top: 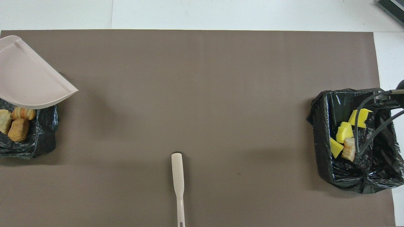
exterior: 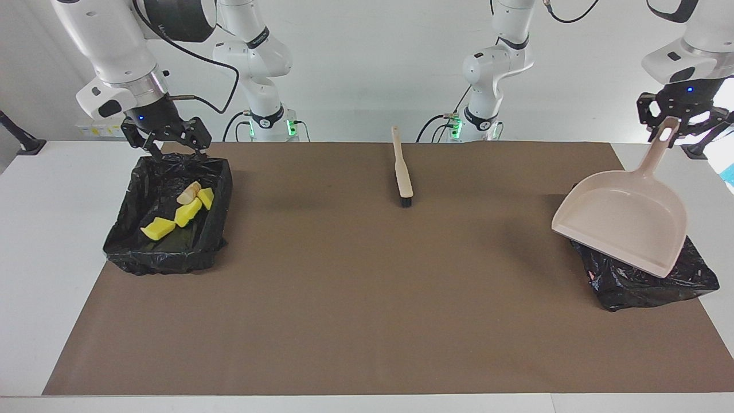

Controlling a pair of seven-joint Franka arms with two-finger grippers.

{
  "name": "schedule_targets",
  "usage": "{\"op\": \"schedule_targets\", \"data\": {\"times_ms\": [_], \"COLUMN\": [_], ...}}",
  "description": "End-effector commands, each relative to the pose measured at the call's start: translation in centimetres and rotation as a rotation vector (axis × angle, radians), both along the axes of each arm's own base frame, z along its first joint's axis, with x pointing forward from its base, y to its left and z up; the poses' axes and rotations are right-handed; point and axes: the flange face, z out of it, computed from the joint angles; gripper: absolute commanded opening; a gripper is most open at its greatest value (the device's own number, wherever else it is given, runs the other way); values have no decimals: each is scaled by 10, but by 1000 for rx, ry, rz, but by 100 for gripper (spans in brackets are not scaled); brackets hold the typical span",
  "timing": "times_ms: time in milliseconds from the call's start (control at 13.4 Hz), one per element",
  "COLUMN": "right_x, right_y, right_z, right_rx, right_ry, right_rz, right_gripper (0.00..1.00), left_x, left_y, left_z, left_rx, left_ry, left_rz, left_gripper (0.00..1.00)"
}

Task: Sweep and dump trash in bin
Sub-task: 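Set the emptied dustpan down on the table center with the left gripper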

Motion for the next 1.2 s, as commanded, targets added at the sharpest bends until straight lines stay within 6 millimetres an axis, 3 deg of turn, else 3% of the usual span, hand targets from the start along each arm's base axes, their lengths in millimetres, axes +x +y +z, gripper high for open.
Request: {"op": "schedule_targets", "data": {"times_ms": [0, 449, 749, 899, 1123], "right_x": [-7, -6, -6, -7, -7], "right_y": [0, 1, 0, 0, 0], "right_z": [0, 0, 0, 0, 0], "right_rx": [21, 21, 21, 19, 21], "right_ry": [5, 3, 3, 5, 5], "right_rz": [-19, -17, -19, -20, -19], "right_gripper": [100, 100, 100, 100, 100], "left_x": [-5, -22, -32, -38, -47], "left_y": [-60, -246, -306, -341, -369], "left_z": [-13, -81, -118, -150, -204], "left_rx": [-105, -261, -338, -353, -378], "left_ry": [13, 12, -6, -3, -14], "left_rz": [137, 430, 424, 459, 459], "left_gripper": [0, 0, 0, 0, 0]}}
